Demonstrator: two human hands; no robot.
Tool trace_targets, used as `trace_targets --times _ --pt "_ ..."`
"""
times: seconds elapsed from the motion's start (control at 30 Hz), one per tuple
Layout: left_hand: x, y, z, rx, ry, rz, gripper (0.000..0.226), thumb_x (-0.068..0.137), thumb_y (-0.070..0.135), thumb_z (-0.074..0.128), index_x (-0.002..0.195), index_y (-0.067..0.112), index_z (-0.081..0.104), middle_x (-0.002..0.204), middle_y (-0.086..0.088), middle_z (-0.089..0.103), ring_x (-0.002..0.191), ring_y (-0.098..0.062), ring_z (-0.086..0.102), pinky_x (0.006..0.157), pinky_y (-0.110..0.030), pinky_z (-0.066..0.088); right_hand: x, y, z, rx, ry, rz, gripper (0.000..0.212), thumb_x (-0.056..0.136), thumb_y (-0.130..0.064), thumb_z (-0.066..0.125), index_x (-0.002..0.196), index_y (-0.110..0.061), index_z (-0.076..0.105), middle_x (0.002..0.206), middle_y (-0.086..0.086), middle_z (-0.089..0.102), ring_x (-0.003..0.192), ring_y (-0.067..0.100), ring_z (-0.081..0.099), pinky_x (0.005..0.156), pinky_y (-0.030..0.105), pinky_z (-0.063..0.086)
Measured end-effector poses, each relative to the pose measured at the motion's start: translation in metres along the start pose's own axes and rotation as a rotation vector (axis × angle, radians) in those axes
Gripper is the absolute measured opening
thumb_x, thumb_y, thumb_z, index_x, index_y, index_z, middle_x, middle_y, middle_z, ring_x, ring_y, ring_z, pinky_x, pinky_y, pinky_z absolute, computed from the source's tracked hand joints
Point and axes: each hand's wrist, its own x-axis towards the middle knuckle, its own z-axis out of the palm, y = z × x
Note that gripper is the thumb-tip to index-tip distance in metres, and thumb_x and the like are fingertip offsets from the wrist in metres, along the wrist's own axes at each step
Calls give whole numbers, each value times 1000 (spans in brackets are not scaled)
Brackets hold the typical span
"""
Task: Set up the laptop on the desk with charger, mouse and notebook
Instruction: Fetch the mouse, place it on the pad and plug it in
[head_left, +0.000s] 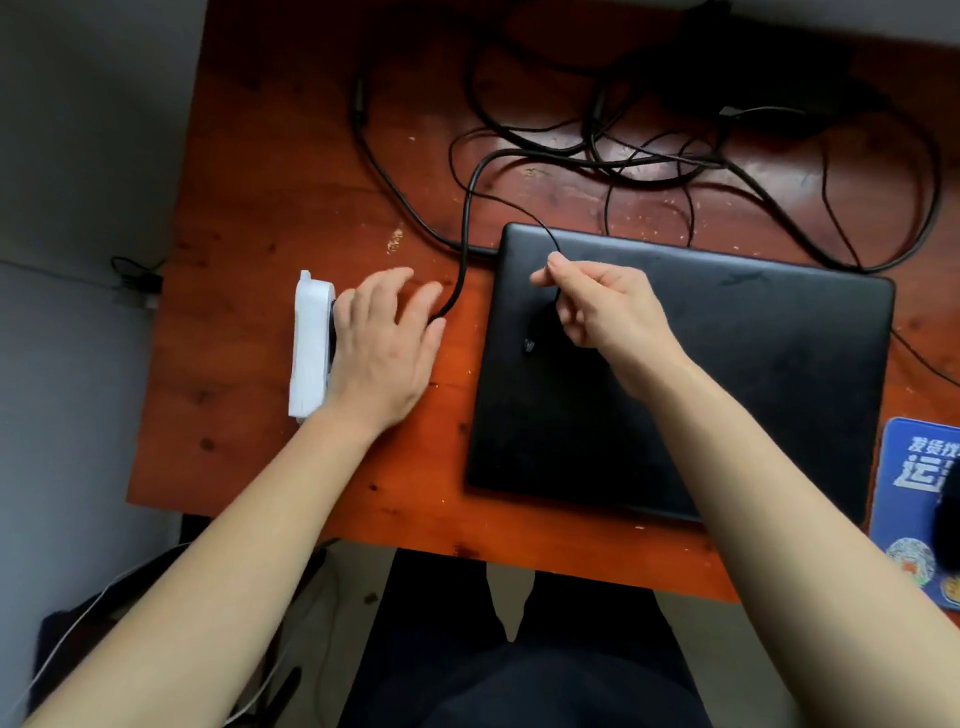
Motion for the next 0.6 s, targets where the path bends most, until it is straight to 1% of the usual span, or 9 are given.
trace_targets --times 0.03,0.1,0.17,0.23,0.3,0.33,0.4,0.5,0.6 --pt "-2 -9 3 63 -10 41 34 102 27 49 131 16 63 133 -19 53 126 -36 46 101 -45 31 0 1 4 11 -24 23 30 99 -40 61 84 -20 79 53 -9 48 48 8 41 49 18 35" --pt "3 -24 4 107 17 15 29 99 20 55 124 23 69 131 -19 56 126 -39 45 98 -46 30 0 3 8 23 -48 38 29 97 -39 63 83 -21 80 56 -10 50 52 8 45 52 17 37" --pt "10 -38 0 132 65 -77 28 96 18 58 119 27 72 128 -18 58 124 -40 46 98 -46 29 1 5 15 25 -59 33 26 97 -37 63 87 -20 79 61 -10 57 56 9 54 56 19 44" --pt "16 -43 -7 138 92 -194 25 96 22 59 115 26 73 128 -15 58 125 -38 46 98 -48 31 2 4 20 35 -62 22 19 98 -31 65 93 -17 77 73 -4 66 62 10 63 64 24 52" --pt "20 -35 -14 129 73 -330 27 94 26 59 119 24 70 131 -13 55 129 -36 43 99 -50 31 3 1 25 83 -56 4 8 97 -20 66 103 -18 70 79 4 71 65 14 68 68 28 57" --pt "21 -28 -17 118 67 -361 30 92 25 60 121 24 67 132 -12 53 130 -35 41 99 -50 31 3 0 27 115 -46 -3 11 97 -16 66 108 -20 66 80 6 72 66 16 70 68 29 58" --pt "19 -14 -21 27 86 -323 32 90 25 61 122 22 66 128 -9 55 124 -31 45 95 -40 32 4 -2 30 173 -19 -2 14 97 -14 66 108 -21 63 83 11 74 71 21 73 69 30 61" --pt "10 6 -21 -300 65 -191 25 93 24 61 116 15 68 112 -3 62 103 -19 52 86 -22 35 7 1 36 198 10 18 5 99 -15 63 103 -18 63 88 12 76 80 26 77 73 33 63" --pt "1 23 -11 -481 -67 -128 30 91 25 64 120 17 65 110 5 64 100 -12 54 87 -23 43 9 4 35 225 7 37 5 100 -15 61 105 -15 63 87 9 76 81 24 77 68 27 61"
